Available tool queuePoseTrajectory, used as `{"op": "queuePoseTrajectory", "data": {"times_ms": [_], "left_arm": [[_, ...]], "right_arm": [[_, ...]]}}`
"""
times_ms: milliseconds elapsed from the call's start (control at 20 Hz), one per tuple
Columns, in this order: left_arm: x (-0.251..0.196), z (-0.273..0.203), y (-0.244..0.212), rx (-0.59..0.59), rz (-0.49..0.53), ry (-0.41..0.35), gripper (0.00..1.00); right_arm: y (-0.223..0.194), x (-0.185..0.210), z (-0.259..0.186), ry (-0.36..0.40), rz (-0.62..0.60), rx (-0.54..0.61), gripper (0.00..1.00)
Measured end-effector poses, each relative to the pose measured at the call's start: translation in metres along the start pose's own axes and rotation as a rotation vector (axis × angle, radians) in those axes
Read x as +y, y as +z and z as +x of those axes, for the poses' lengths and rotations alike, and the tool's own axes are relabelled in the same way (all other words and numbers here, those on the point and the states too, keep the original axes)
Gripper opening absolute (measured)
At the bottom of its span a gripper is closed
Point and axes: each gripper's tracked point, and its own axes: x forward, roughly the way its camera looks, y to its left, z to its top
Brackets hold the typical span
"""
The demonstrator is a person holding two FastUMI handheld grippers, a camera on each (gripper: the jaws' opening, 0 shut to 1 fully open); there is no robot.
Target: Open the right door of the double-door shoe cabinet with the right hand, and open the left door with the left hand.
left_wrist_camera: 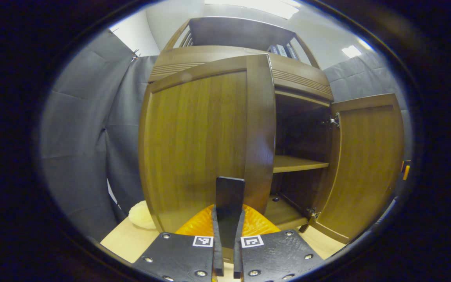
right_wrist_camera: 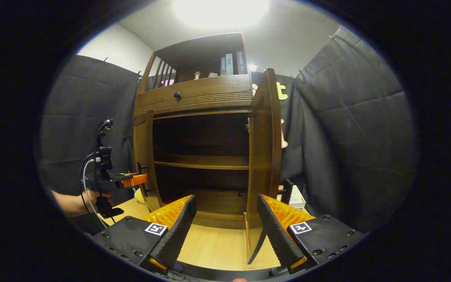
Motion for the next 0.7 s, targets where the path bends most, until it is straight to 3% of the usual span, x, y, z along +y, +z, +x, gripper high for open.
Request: {"op": "queuePoseTrajectory", "data": {"times_ms": [400, 450, 600, 650, 700], "left_arm": [[0.025, -0.039, -0.005, 0.014, -0.019, 0.028, 0.13], [0.032, -0.045, -0.008, 0.015, -0.016, 0.033, 0.07], [0.049, -0.057, -0.006, 0.02, -0.016, 0.051, 0.13], [0.058, -0.061, -0.005, 0.021, -0.017, 0.061, 0.11], [0.066, -0.065, -0.005, 0.021, -0.019, 0.075, 0.1]], "right_arm": [[0.002, 0.049, 0.031, 0.109, -0.002, -0.005, 0.98], [0.001, 0.054, 0.034, 0.119, -0.004, -0.006, 0.98], [0.0, 0.07, 0.044, 0.152, 0.0, -0.003, 0.98], [0.0, 0.076, 0.047, 0.164, 0.002, -0.002, 0.93], [0.0, 0.081, 0.051, 0.174, 0.003, -0.003, 0.98]]}}
